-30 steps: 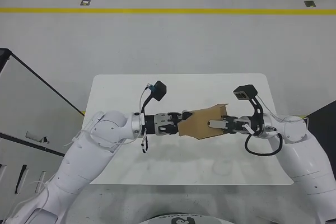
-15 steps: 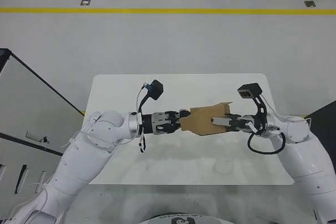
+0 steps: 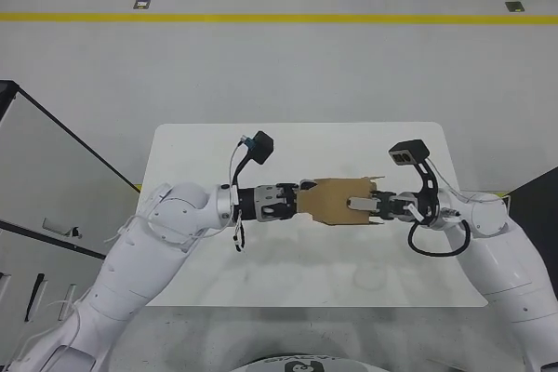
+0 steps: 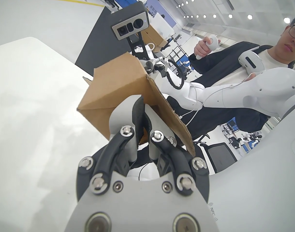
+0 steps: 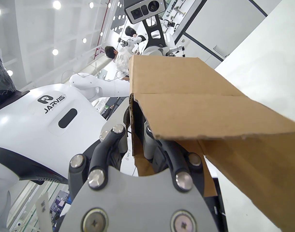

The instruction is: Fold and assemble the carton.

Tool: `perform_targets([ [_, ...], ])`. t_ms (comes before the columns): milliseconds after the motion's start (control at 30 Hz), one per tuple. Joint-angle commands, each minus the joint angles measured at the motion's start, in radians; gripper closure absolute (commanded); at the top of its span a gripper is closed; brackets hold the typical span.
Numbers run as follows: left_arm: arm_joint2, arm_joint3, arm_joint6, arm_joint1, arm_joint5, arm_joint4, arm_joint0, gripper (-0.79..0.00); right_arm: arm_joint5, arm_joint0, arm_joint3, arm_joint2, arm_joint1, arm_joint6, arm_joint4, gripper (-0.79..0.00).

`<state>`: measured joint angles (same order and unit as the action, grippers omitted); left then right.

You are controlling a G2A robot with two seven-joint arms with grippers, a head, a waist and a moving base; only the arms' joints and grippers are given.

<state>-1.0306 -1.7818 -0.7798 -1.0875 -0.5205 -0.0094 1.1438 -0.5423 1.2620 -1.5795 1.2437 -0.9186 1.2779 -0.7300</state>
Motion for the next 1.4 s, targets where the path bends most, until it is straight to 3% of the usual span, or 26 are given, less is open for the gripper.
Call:
perform_targets([
  [0,-0.015,-0.004,0.001,0.003,0.000,0.003,0.004,0.000,0.001,0.000,0.006,0.003,0.000,0.001,-0.012,0.000],
  [433,-0.091,-0.040,0.004,0.020,0.001,0.010,0.056,0.000,0.006,0.010,0.026,0.030,-0.004,0.006,-0.114,0.000],
  [967,0.027,-0.023,-0.010,0.000,-0.018,-0.025,0.020,0.000,0.005,0.013,0.039,0.015,-0.018,0.005,-0.102,0.000],
  [1367,0.044,0.005,-0.002,-0.006,-0.027,-0.024,0.002,0.000,0.014,0.017,0.031,0.005,-0.027,0.014,-0.099,0.000],
])
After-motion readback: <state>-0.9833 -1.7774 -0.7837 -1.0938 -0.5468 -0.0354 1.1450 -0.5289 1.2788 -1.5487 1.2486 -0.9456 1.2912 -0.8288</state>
